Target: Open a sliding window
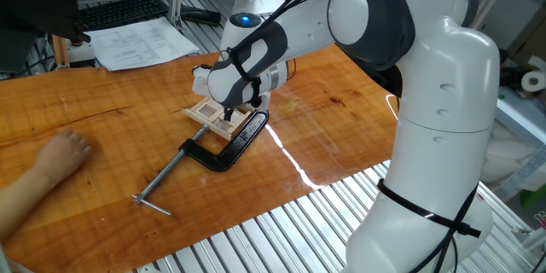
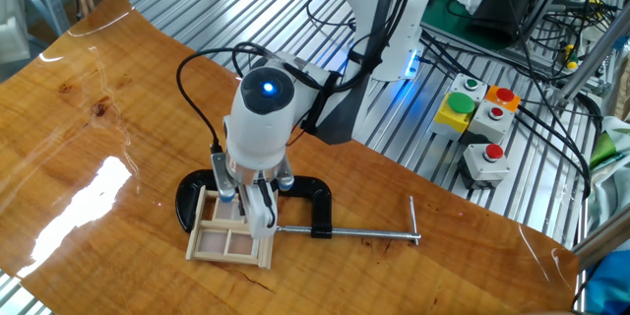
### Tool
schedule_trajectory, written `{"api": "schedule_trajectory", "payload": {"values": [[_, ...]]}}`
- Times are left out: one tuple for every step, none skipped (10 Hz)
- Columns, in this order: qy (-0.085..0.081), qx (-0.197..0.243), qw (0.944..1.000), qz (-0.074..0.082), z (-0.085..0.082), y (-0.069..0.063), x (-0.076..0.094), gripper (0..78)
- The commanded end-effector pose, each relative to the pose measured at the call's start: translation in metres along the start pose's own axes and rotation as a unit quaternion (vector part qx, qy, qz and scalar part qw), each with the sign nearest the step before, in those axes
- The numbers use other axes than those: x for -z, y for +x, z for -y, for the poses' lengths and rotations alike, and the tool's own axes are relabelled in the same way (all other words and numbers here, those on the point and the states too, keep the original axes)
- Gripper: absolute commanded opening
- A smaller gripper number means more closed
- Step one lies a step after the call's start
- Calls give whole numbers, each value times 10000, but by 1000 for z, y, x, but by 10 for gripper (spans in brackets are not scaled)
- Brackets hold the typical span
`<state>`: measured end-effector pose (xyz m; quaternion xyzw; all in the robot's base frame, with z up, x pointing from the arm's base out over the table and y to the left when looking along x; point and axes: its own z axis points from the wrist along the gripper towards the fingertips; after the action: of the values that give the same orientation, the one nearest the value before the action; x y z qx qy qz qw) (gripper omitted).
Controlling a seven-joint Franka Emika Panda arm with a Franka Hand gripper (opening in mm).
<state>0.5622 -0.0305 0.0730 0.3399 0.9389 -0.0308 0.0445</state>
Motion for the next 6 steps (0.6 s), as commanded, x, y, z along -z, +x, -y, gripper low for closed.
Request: {"api": "schedule_trajectory", "payload": {"values": [[53,20,9999,84,-2,-5,1,0],[52,32,9999,90,-1,-7,0,0],[52,32,9999,90,-1,-7,0,0],[36,53,9999,98,-1,-9,-2,0],[34,56,9999,101,-1,-9,-2,0],[26,82,9999,111,0,-11,-4,0]]}}
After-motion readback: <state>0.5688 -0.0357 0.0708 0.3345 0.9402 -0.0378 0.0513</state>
